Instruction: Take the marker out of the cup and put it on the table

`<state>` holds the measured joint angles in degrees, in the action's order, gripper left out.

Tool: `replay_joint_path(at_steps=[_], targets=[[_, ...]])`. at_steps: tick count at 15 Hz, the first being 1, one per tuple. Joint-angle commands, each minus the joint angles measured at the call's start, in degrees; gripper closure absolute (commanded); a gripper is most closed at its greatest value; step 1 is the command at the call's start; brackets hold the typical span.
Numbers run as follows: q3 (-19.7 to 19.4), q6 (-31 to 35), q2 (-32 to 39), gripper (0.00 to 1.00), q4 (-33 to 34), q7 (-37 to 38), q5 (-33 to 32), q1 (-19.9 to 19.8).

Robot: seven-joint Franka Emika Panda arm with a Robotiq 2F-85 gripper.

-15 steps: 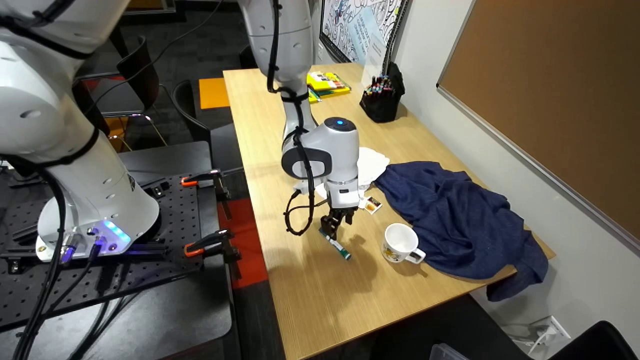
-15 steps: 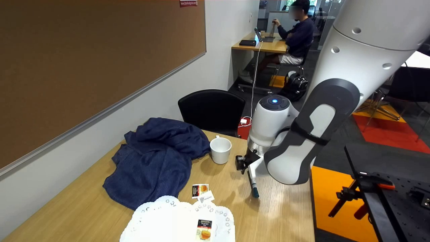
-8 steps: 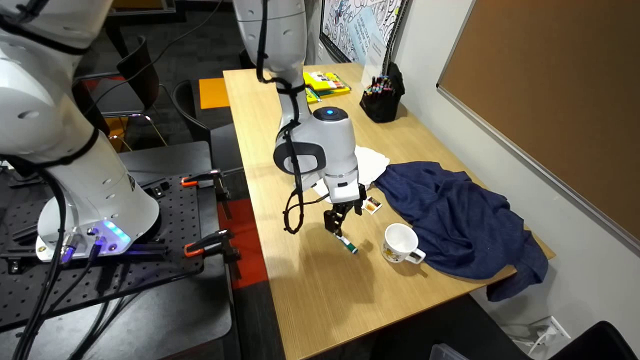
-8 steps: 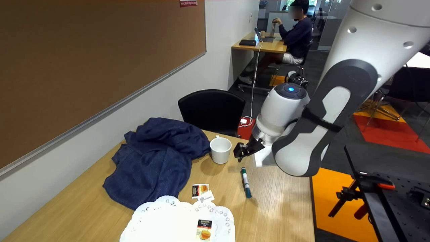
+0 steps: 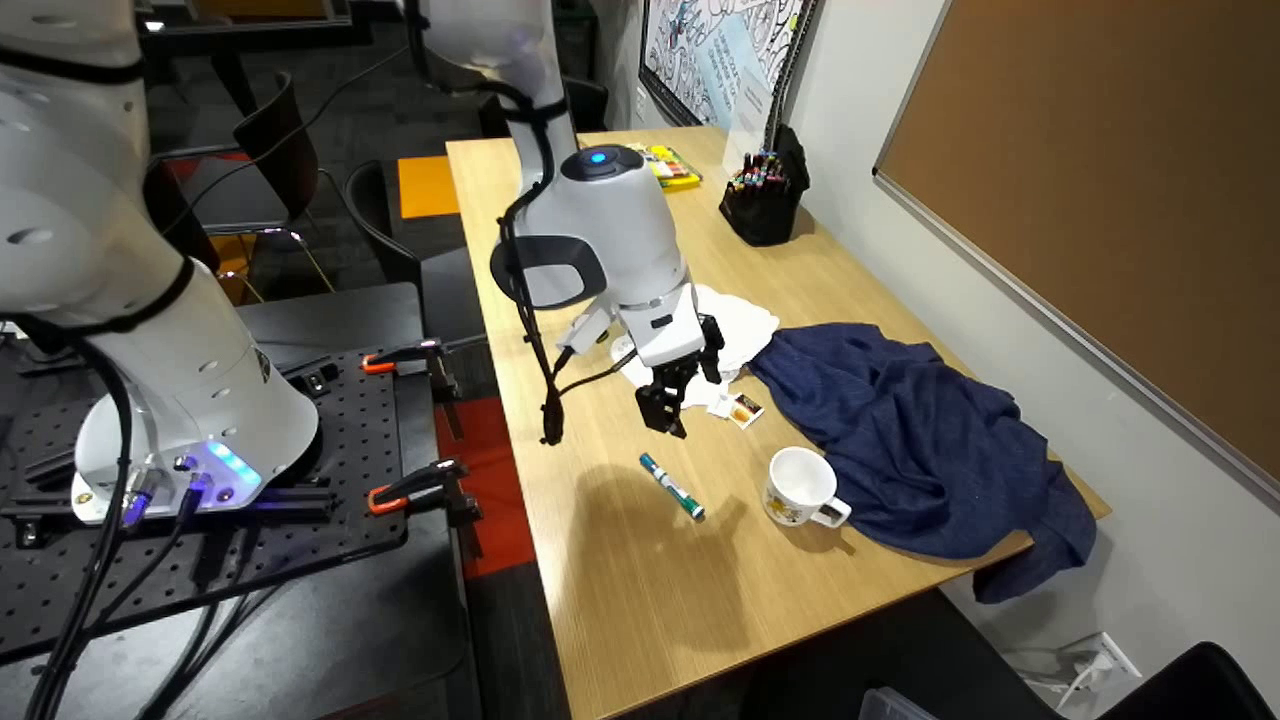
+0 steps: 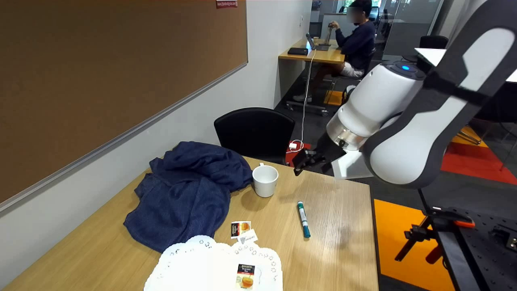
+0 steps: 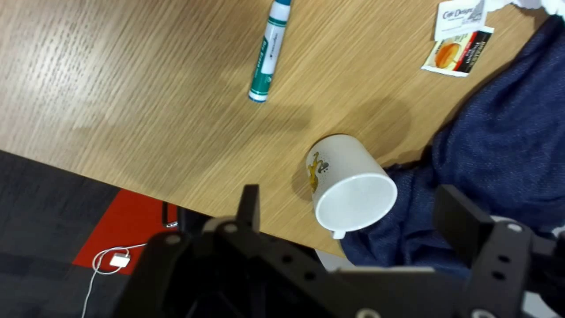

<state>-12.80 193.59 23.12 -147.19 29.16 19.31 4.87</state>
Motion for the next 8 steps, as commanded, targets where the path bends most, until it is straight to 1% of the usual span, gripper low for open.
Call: replay_joint_path(at_steps=[1, 2, 3, 5, 8], targets=[[6.1, 1.6, -9.1, 0.00, -6.3, -0.9, -5.1, -7.1], [7.8, 1.7, -10.2, 0.00, -6.9, -0.2, -6.8, -8.9], [6.0, 0.4, -5.9, 0.00, -3.3, -3.0, -1.4, -6.0], [7.9, 0.4, -8.2, 0.00, -4.7, -2.8, -2.9, -8.2], [8.2, 0.4, -8.8, 0.00, -5.3, -2.7, -3.1, -8.5]])
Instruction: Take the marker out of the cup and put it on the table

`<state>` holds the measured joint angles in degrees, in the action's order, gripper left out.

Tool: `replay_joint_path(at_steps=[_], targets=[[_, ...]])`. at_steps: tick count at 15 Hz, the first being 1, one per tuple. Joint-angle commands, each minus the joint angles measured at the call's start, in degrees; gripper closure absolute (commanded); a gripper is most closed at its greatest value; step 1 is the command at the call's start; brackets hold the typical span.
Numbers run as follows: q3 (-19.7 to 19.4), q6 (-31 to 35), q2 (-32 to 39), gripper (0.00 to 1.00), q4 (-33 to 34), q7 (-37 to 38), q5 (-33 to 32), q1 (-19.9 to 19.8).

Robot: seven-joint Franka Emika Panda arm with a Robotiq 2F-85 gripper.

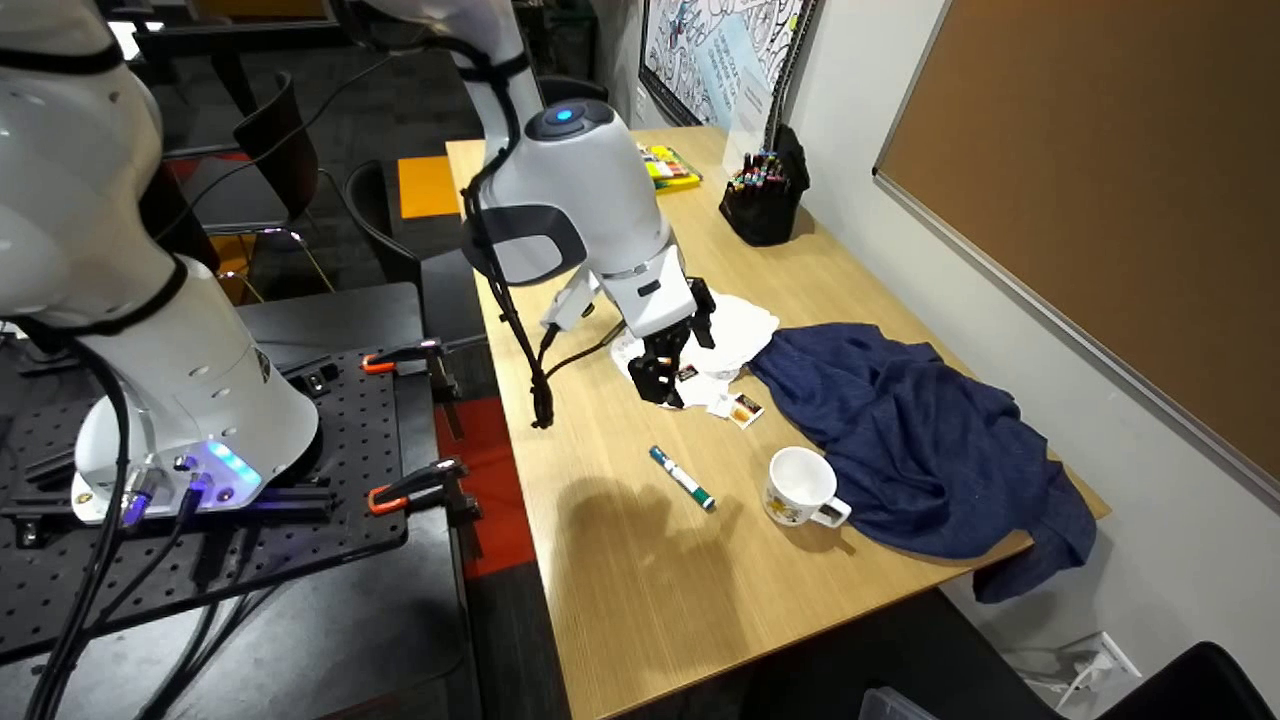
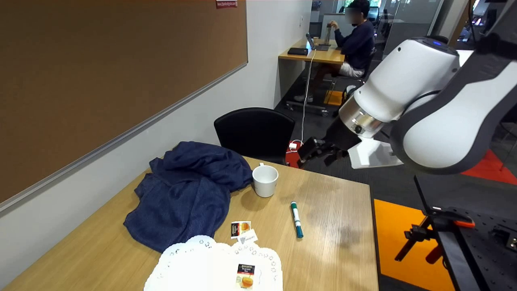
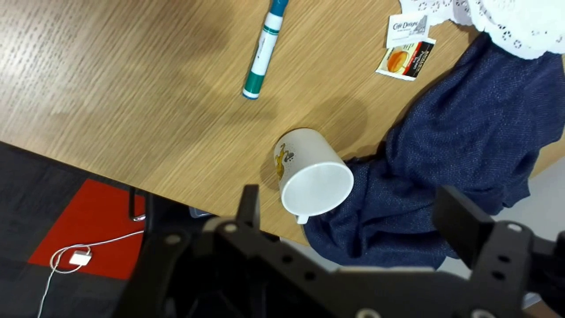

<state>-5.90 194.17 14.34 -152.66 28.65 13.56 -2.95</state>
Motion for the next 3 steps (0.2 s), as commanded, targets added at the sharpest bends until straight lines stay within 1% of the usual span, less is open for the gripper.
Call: replay_joint_path(at_steps=[1, 3], targets=[[1.4, -0.1, -0.1, 0.00, 0.1, -2.2, 2.6, -0.7], [1.4, -0.1, -0.1, 0.00, 0.1, -2.2, 2.6, -0.7]])
